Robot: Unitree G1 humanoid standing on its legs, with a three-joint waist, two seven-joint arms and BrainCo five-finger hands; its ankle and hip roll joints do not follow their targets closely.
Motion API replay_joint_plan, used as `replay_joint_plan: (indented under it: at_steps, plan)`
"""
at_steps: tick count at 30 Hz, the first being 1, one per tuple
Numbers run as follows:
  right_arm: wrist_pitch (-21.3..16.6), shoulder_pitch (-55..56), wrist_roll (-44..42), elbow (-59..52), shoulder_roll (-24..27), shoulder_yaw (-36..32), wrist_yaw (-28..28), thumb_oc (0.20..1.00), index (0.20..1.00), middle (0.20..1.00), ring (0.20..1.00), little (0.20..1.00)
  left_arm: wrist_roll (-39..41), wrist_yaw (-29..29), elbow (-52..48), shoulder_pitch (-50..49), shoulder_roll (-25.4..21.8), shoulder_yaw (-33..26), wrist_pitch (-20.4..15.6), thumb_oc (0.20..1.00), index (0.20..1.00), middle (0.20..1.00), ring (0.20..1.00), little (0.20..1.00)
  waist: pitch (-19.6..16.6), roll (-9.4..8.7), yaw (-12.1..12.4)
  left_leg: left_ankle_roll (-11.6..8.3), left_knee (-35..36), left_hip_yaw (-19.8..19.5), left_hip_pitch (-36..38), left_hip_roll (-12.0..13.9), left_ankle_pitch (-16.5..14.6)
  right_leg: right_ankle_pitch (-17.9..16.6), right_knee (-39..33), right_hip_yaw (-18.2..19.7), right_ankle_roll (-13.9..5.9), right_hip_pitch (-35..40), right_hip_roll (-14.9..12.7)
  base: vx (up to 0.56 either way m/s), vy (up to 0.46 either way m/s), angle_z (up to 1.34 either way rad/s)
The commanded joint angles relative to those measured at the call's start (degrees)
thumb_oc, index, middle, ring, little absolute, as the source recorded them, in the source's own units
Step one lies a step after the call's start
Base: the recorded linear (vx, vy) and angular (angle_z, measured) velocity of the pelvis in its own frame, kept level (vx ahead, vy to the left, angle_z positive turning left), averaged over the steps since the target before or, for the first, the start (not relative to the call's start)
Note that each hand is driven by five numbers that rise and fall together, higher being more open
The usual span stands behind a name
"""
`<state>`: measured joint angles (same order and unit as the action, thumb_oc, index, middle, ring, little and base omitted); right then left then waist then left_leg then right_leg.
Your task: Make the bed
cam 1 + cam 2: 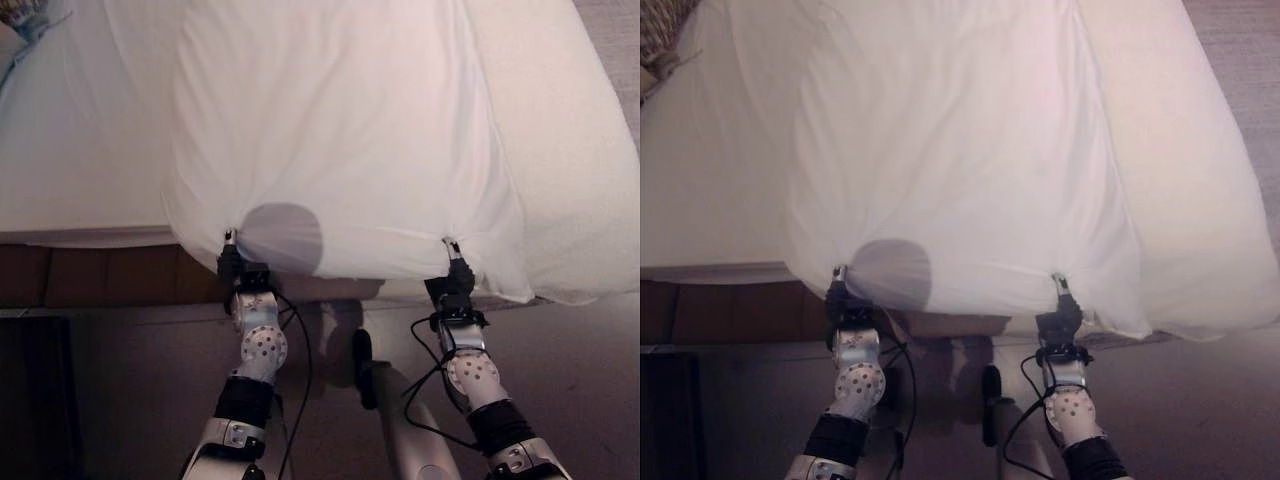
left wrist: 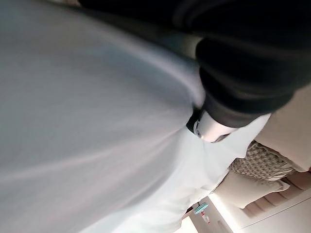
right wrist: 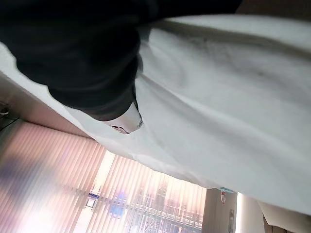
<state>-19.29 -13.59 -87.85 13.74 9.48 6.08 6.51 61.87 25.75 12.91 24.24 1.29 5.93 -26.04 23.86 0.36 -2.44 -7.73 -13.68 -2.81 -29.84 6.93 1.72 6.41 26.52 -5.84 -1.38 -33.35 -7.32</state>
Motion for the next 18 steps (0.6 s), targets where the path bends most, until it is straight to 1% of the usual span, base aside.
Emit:
replay_joint_plan:
  at_steps: [1, 2, 3, 4, 5, 6, 7, 8, 9, 10, 12, 14, 15, 17, 18]
  plan:
    - [-3.08, 4.96, -0.34, -3.76, -0.68, -2.29, 3.03, 0.2, 0.2, 0.2, 0.2, 0.2, -3.52, -2.9, -5.8, -5.56, -8.29, -5.19, -4.15, 0.2, 0.2, 0.2, 0.2, 0.2, -3.38, -0.36, -0.1, 6.04, -2.47, 3.23, -0.05, -6.54, -3.76, -22.74, -22.34, 9.47, -9.19, 9.86, -12.01, 0.07, 0.465, 0.49]
    - [-3.08, 4.95, -0.34, -3.77, -0.7, -2.29, 3.02, 0.2, 0.2, 0.2, 0.2, 0.2, -3.56, -2.85, -5.85, -5.57, -8.29, -5.19, -4.13, 0.2, 0.2, 0.2, 0.2, 0.2, -3.5, -0.44, -0.15, 6.13, -2.39, 3.26, -0.23, -6.68, -3.54, -23.1, -22.71, 9.48, -9.26, 9.82, -12.15, 0.17, 0.826, 0.42]
    - [-2.23, 5.18, 0.97, -3.46, -1.27, -2.17, 2.94, 0.2, 0.2, 0.2, 0.2, 0.2, -4.96, -2.91, -6.42, -6.87, -8.25, -4.74, -3.47, 0.2, 0.2, 0.2, 0.2, 0.2, -4.18, 0.0, 0.19, 7.01, -2.63, 4.94, 1.02, -7.17, -4.71, -20.65, -24.7, 3.31, -8.33, 12.27, -12.66, 0.09, 0.373, 0.04]
    - [-2.22, 5.17, 0.98, -3.46, -1.28, -2.16, 2.93, 0.2, 0.2, 0.2, 0.2, 0.2, -5.01, -2.85, -6.47, -6.88, -8.24, -4.74, -3.46, 0.2, 0.2, 0.2, 0.2, 0.2, -4.26, -0.03, 0.02, 7.05, -2.48, 4.84, 0.91, -7.32, -4.46, -20.73, -24.73, 3.2, -8.34, 12.19, -12.79, 0.12, 0.523, -0.04]
    - [-2.2, 5.37, 1.23, -3.23, -1.07, -1.91, 2.87, 0.2, 0.2, 0.2, 0.2, 0.2, -6.25, -2.53, -6.36, -6.7, -8.43, -4.41, -3.2, 0.2, 0.2, 0.2, 0.2, 0.2, -4.66, 0.09, -0.4, 7.23, -1.63, 5.09, 1.38, -8.0, -4.27, -17.74, -23.82, 3.52, -7.53, 12.36, -10.56, 0.06, 0.442, -0.19]
    - [-2.48, 5.35, 1.23, -2.98, -0.67, -1.59, 2.66, 0.2, 0.2, 0.2, 0.2, 0.2, -6.56, -1.86, -6.02, -6.49, -8.15, -4.38, -3.08, 0.2, 0.2, 0.2, 0.2, 0.2, -4.98, -0.05, -0.84, 7.47, 1.06, 5.87, 3.1, -9.75, -3.35, -13.1, -21.93, 3.6, -6.49, 10.29, -4.42, 0.07, 0.432, -0.14]
    - [-2.49, 5.36, 1.24, -2.98, -0.63, -1.57, 2.64, 0.2, 0.2, 0.2, 0.2, 0.2, -6.58, -1.83, -6.05, -6.51, -8.11, -4.39, -3.07, 0.2, 0.2, 0.2, 0.2, 0.2, -4.91, -0.03, -0.8, 7.37, 1.36, 5.87, 3.43, -9.67, -3.39, -12.61, -21.3, 3.67, -6.39, 10.15, -4.33, 0.06, 0.366, -0.03]
    - [-2.67, 5.17, 1.41, -2.68, -0.59, -1.43, 2.26, 0.2, 0.2, 0.2, 0.2, 0.2, -6.82, -1.5, -6.11, -6.55, -8.13, -4.58, -2.86, 0.2, 0.2, 0.2, 0.2, 0.2, -4.74, -0.17, -0.57, 7.21, 2.69, 6.56, 4.35, -9.96, -3.15, -10.82, -20.4, 1.23, -6.23, 9.53, -2.94, 0.02, 0.081, 0.03]
    - [-2.67, 5.17, 1.41, -2.68, -0.59, -1.43, 2.26, 0.2, 0.2, 0.2, 0.2, 0.2, -6.83, -1.49, -6.12, -6.55, -8.13, -4.58, -2.86, 0.2, 0.2, 0.2, 0.2, 0.2, -4.7, -0.18, -0.59, 7.21, 2.74, 6.55, 4.42, -9.97, -3.13, -10.79, -20.36, 1.22, -6.23, 9.56, -2.96, 0.03, 0.241, -0.07]
    - [-2.33, 5.64, 1.65, -2.19, -0.71, -1.42, 2.27, 0.2, 0.2, 0.2, 0.2, 0.2, -7.56, -1.4, -6.92, -7.43, -7.81, -4.7, -2.09, 0.2, 0.2, 0.2, 0.2, 0.2, -4.57, -0.66, -0.65, 6.79, 4.6, 7.54, 6.2, -11.04, -2.83, -9.5, -20.76, -1.36, -6.12, 10.6, -0.76, 0.02, 0.204, -0.2]
    - [-2.49, 5.57, 1.86, -2.22, -0.66, -1.28, 2.3, 0.2, 0.2, 0.2, 0.2, 0.2, -7.91, -1.08, -6.92, -7.74, -7.45, -4.41, -1.69, 0.2, 0.2, 0.2, 0.2, 0.2, -3.97, -1.11, -0.72, 6.91, 4.65, 8.08, 7.39, -11.9, -2.77, -8.63, -19.3, 0.05, -5.73, 10.23, 2.26, 0.0, 0.195, -0.25]
    - [-2.57, 4.98, 1.74, -1.78, -0.63, -0.61, 2.4, 0.2, 0.2, 0.2, 0.2, 0.2, -7.1, -0.74, -6.5, -8.48, -6.95, -4.33, -1.81, 0.2, 0.2, 0.2, 0.2, 0.2, -3.61, -1.44, -0.35, 7.35, 5.94, 9.42, 8.01, -12.68, -2.2, -8.8, -17.99, 0.3, -5.35, 8.58, 5.44, -0.03, 0.117, -0.26]
    - [-2.58, 4.98, 1.74, -1.77, -0.62, -0.6, 2.41, 0.2, 0.2, 0.2, 0.2, 0.2, -7.08, -0.76, -6.5, -8.49, -6.94, -4.34, -1.81, 0.2, 0.2, 0.2, 0.2, 0.2, -3.64, -1.46, -0.29, 7.35, 6.06, 9.48, 8.05, -12.68, -2.15, -8.84, -18.03, 0.37, -5.35, 8.57, 5.46, -0.03, 0.054, -0.26]
    - [-2.88, 4.86, 2.07, -1.8, -0.2, -0.12, 2.25, 0.2, 0.2, 0.2, 0.2, 0.2, -7.32, -0.28, -6.25, -8.86, -6.57, -4.15, -1.09, 0.2, 0.2, 0.2, 0.2, 0.2, -3.71, -0.82, -0.59, 7.79, 7.68, 9.51, 8.89, -12.97, -1.76, -9.01, -17.54, 3.17, -5.17, 6.52, 8.03, 0.0, 0.001, -0.22]
    - [-2.82, 4.95, 2.19, -1.93, 0.1, -0.18, 2.09, 0.2, 0.2, 0.2, 0.2, 0.2, -7.33, -0.22, -5.99, -8.75, -6.4, -4.09, -0.93, 0.2, 0.2, 0.2, 0.2, 0.2, -3.79, -0.58, -0.76, 8.08, 7.83, 9.49, 9.09, -13.15, -1.72, -9.35, -17.76, 4.32, -5.13, 5.92, 8.64, 0.01, -0.034, -0.22]
